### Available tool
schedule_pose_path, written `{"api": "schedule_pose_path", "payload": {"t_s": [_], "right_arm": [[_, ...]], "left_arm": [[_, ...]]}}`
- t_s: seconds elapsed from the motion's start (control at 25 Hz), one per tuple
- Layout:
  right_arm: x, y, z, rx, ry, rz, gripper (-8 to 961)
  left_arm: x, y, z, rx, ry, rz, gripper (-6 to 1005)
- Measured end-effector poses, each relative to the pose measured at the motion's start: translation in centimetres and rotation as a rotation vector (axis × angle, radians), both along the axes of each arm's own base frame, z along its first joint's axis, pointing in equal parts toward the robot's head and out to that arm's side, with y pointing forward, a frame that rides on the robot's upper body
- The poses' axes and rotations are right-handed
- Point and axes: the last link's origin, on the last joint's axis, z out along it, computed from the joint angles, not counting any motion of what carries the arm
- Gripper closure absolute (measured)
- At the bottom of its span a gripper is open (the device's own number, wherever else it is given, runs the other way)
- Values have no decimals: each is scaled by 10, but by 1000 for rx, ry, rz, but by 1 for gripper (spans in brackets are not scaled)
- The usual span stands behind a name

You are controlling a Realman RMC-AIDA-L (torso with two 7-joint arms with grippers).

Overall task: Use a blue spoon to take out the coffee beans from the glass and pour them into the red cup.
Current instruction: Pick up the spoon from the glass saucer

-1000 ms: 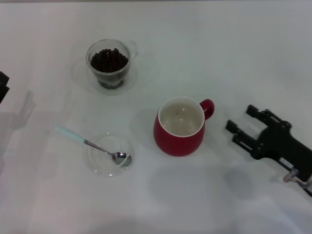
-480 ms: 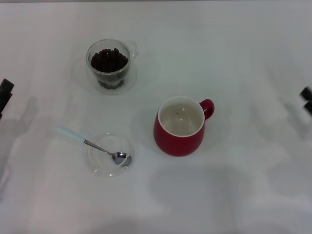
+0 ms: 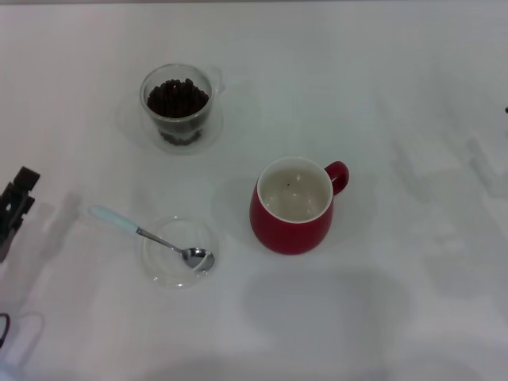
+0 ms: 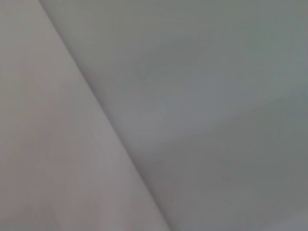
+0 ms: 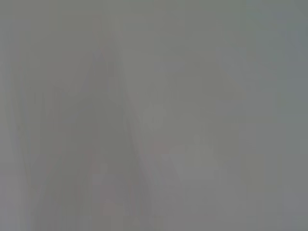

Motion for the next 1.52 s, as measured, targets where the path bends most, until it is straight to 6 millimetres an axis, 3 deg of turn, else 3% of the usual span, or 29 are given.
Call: {"api": "schedule_pose_path", "payload": {"t_s": [0.32,0.96,1.52], "right_arm": [[-1,5,2,15,5,-1,213],[0,3,2,24,18,-11,213],[-1,1,-2,-6,47,-10,212]], "left_arm": [[3,-11,-5,-58,-8,-35,139],[10,6,-21,-196,-4,-65,159],[9,10,-25,-248,3,-61,425]]}}
